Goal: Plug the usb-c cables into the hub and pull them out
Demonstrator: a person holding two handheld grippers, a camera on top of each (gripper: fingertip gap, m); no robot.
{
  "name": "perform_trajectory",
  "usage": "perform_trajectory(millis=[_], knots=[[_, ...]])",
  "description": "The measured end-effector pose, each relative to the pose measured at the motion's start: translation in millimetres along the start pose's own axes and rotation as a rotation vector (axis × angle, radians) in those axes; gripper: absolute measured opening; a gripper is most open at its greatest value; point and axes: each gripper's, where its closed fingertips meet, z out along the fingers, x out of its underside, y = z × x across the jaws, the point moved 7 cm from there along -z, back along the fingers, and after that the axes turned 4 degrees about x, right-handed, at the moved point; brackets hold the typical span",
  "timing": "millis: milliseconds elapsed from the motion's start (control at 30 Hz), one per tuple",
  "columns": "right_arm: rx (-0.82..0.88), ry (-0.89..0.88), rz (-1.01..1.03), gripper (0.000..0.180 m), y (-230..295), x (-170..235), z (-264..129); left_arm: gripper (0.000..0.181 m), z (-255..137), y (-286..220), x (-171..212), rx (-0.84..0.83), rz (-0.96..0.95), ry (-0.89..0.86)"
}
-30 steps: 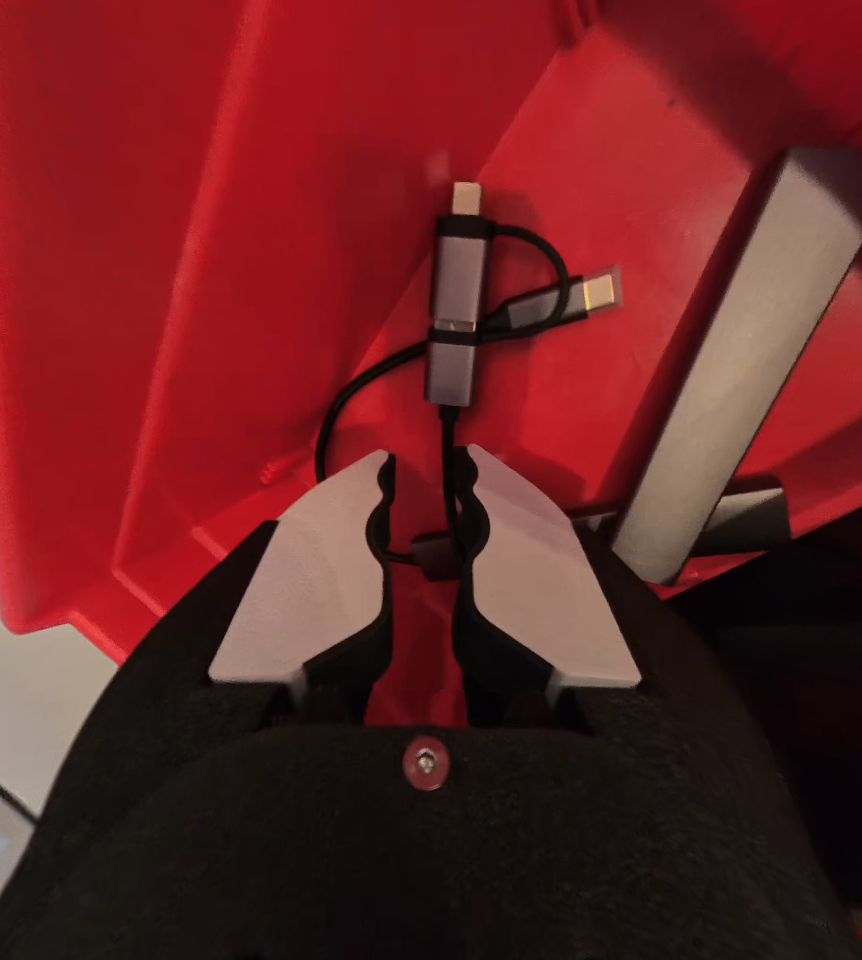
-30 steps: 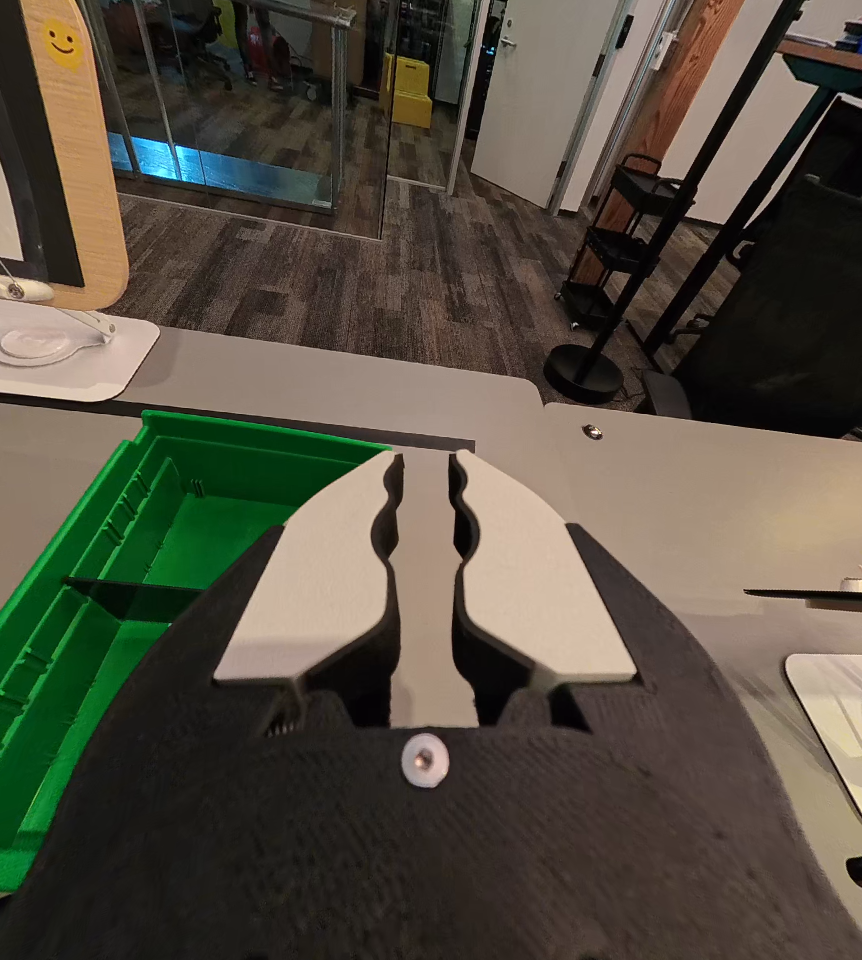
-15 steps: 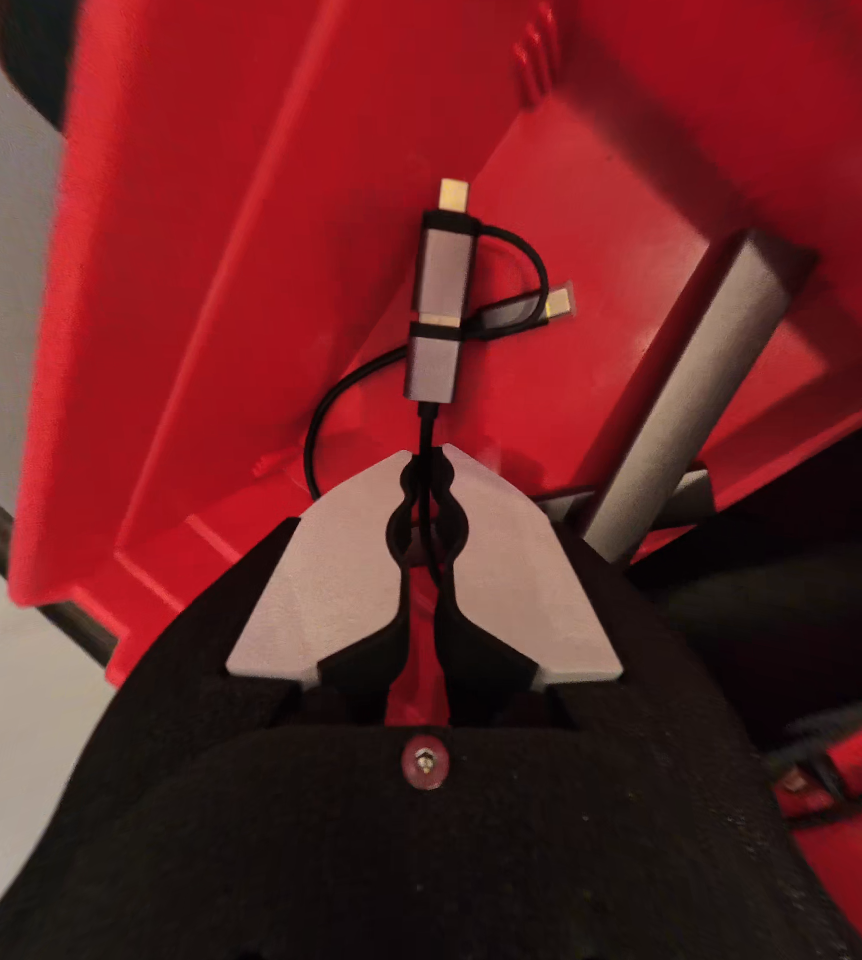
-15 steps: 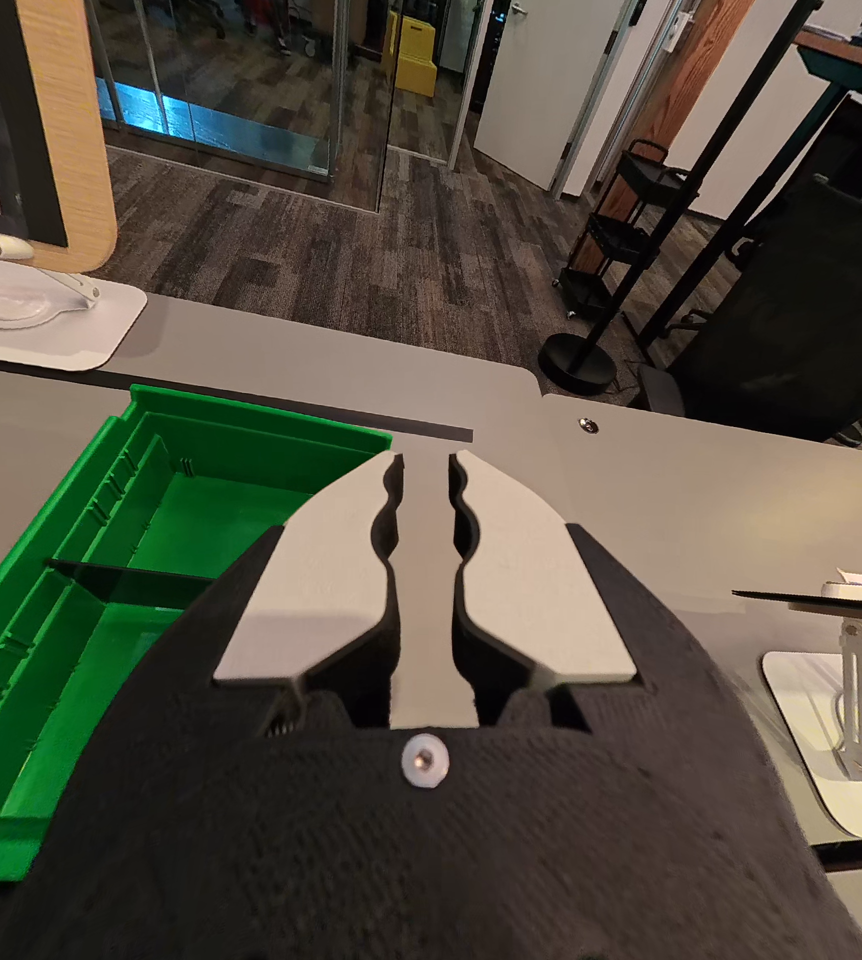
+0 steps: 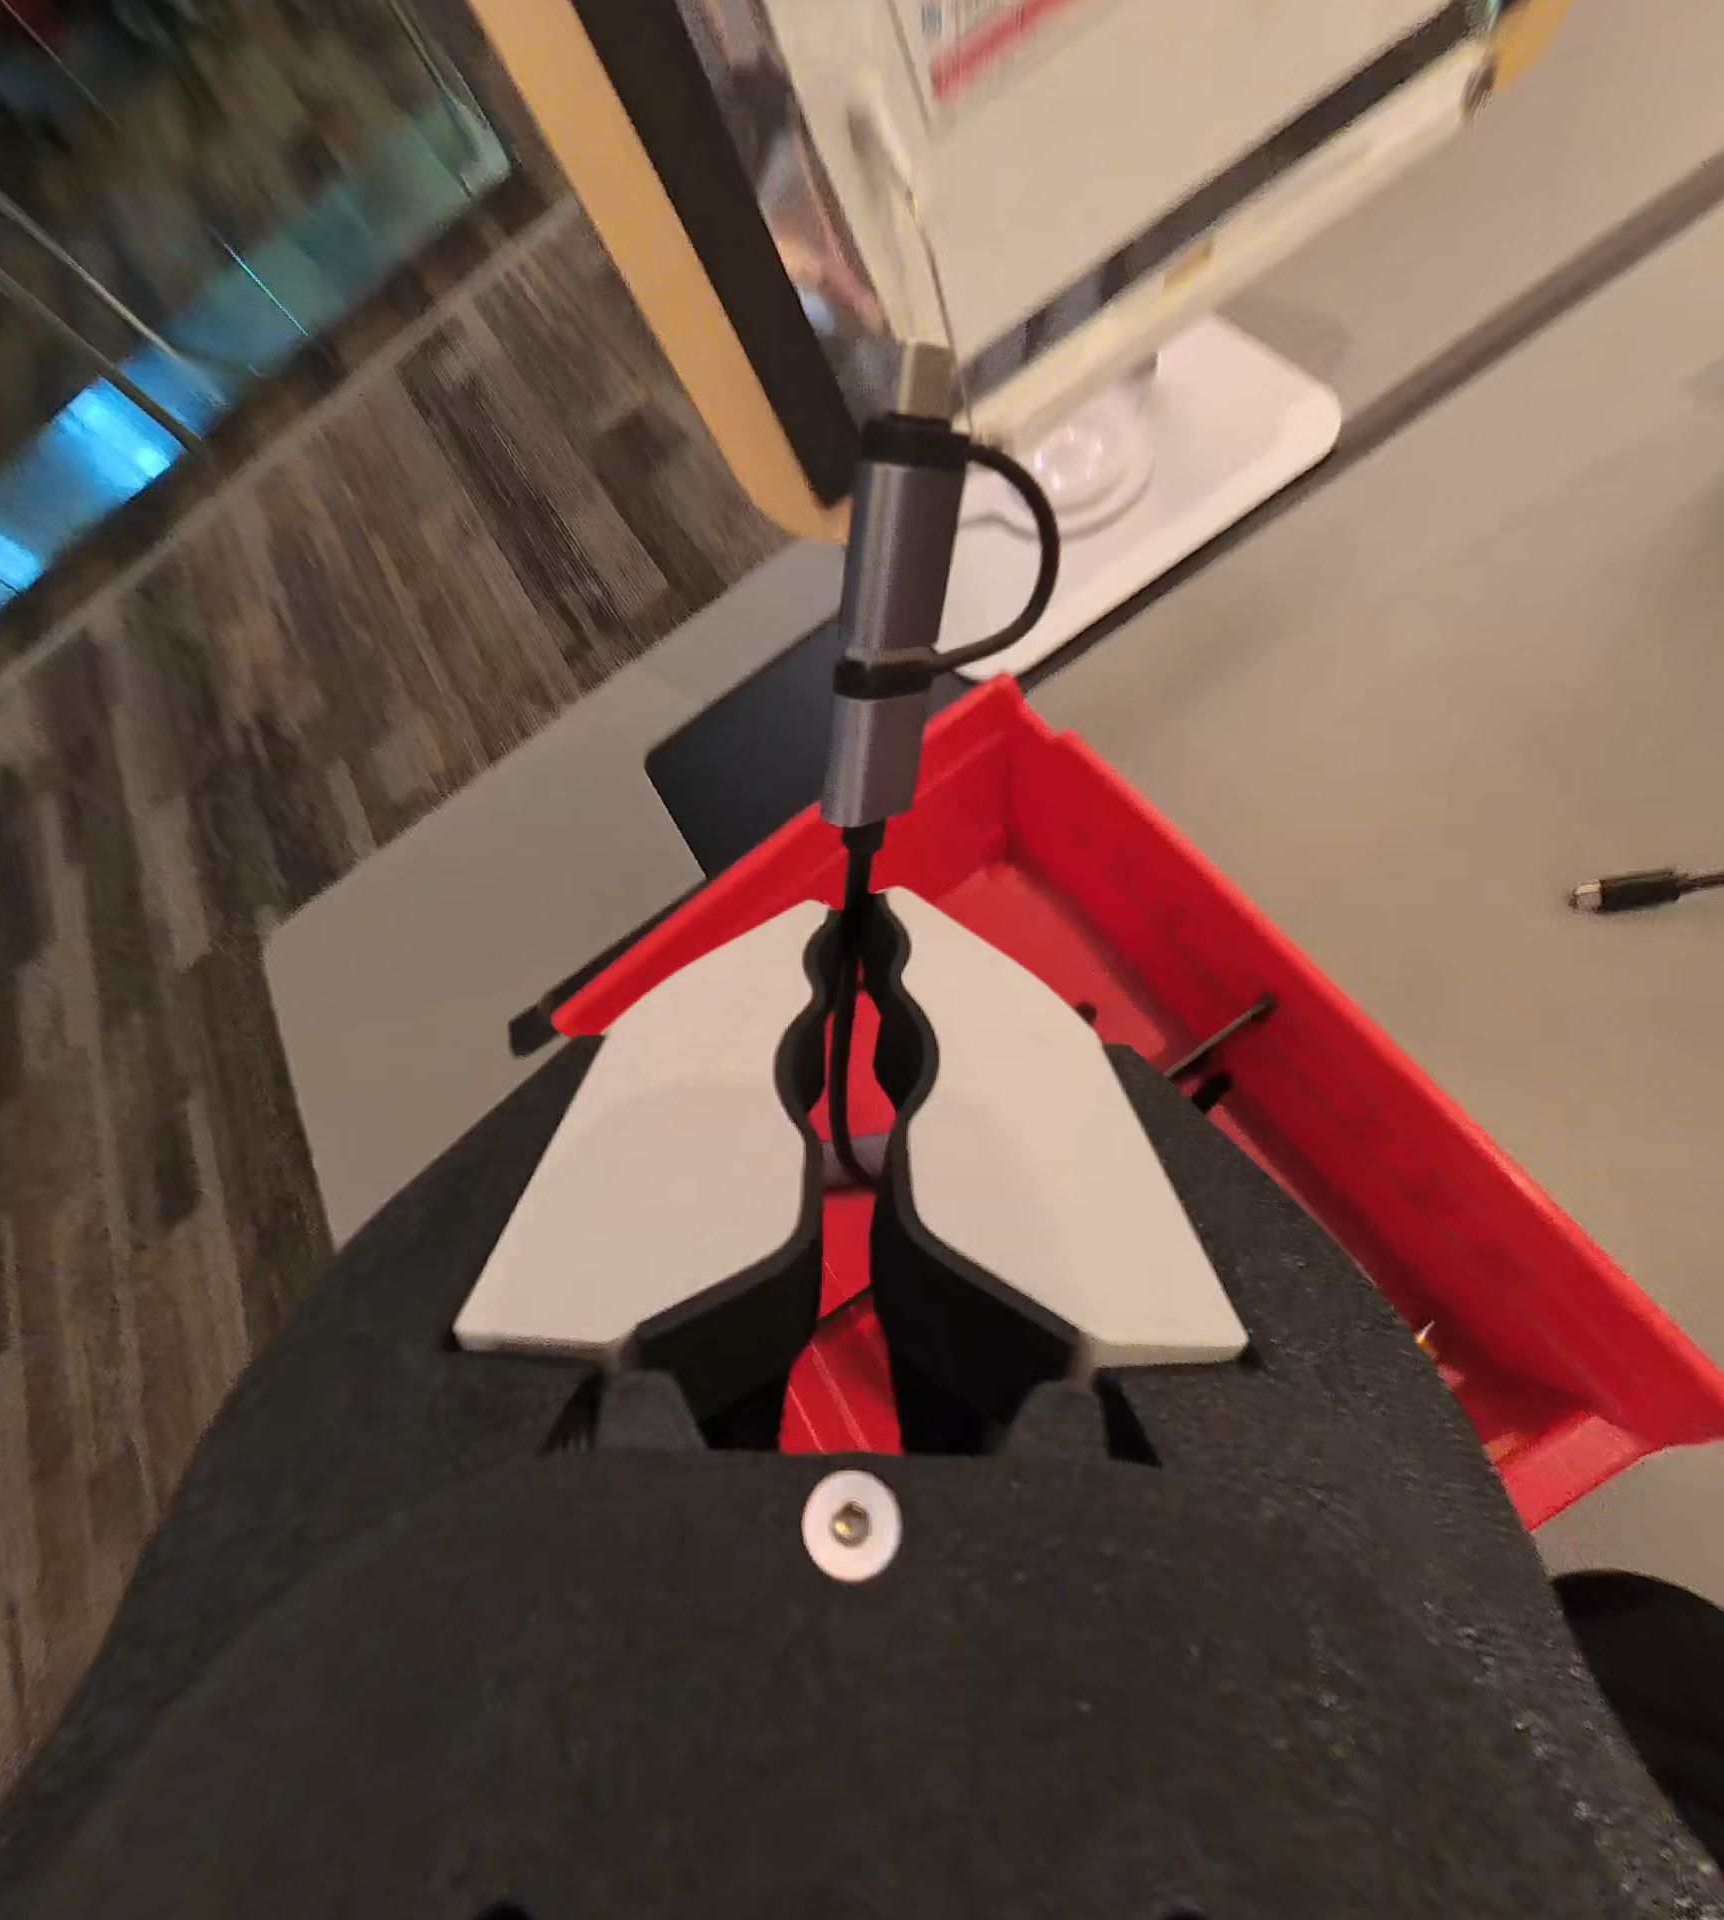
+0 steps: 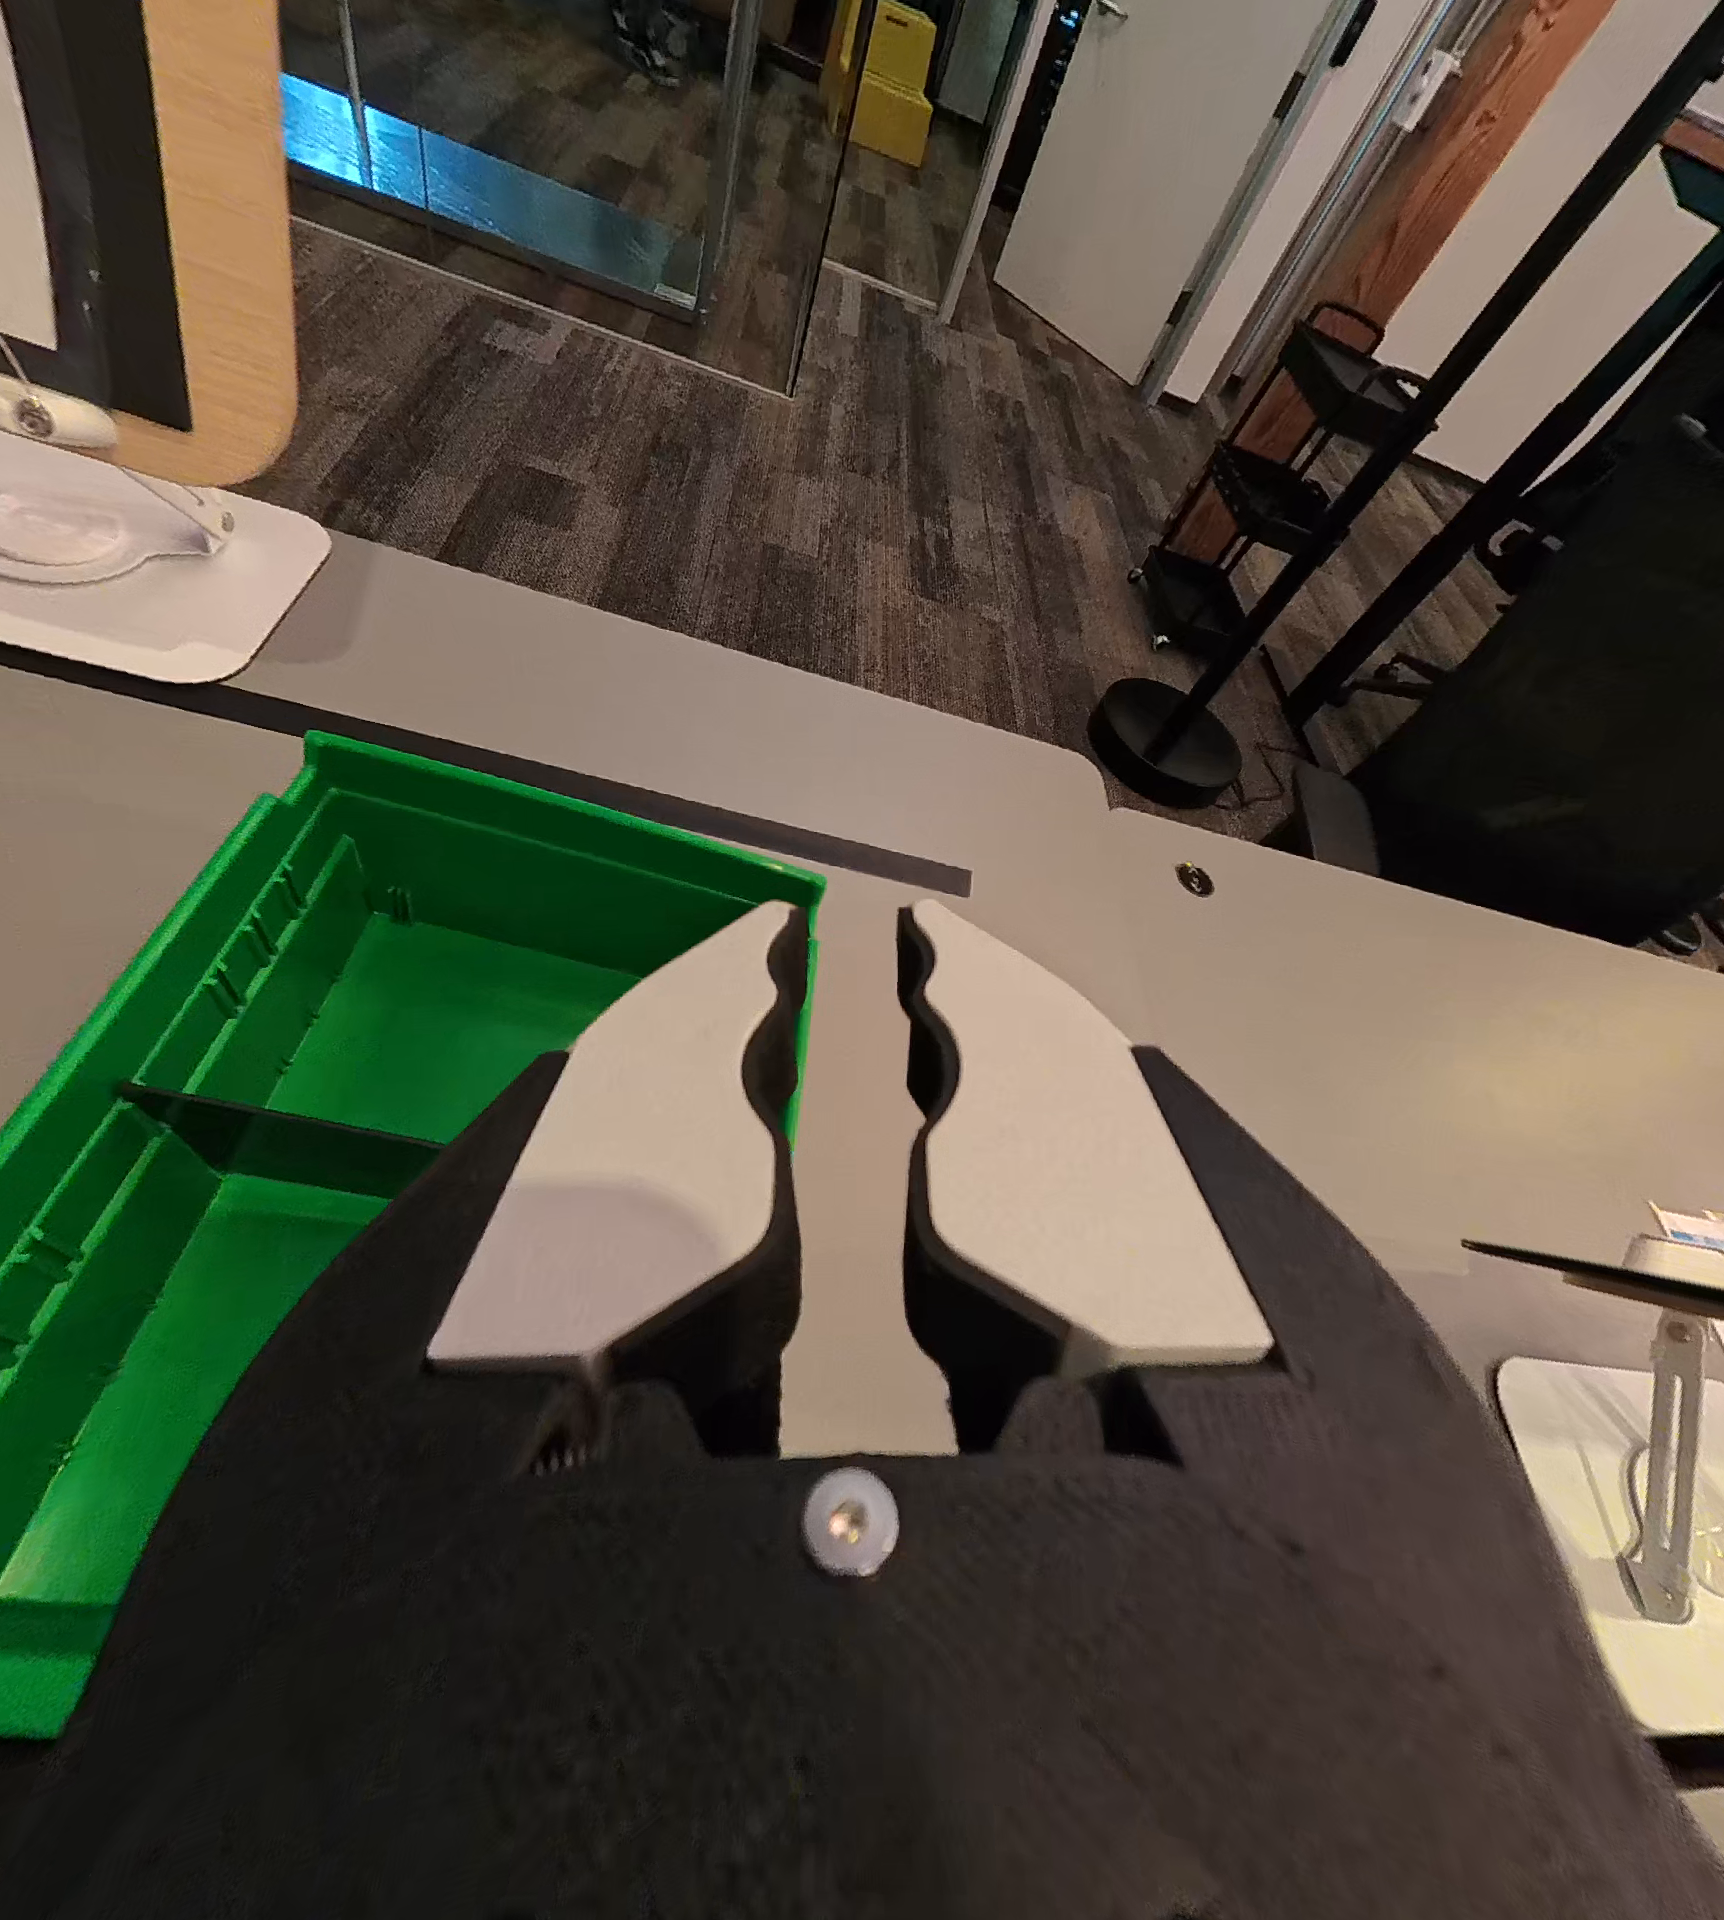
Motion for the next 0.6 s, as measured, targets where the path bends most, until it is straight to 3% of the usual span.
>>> perform_trajectory(millis=[33,433,600], knots=[[-0.006,-0.005,-0.008,0.017,2.7,-1.9,0.3,0.003,-8.6,-3.3,-5.5,-0.019,0.008,-0.034],[-0.107,-0.045,-0.149,0.018,51.7,-27.9,12.4,0.003,-79.6,-50.6,-47.7,-0.088,0.098,-0.360],[-0.282,-0.158,-0.209,0.018,100.4,-51.1,11.7,0.003,-94.3,-73.4,-58.7,0.007,0.144,-0.478]])
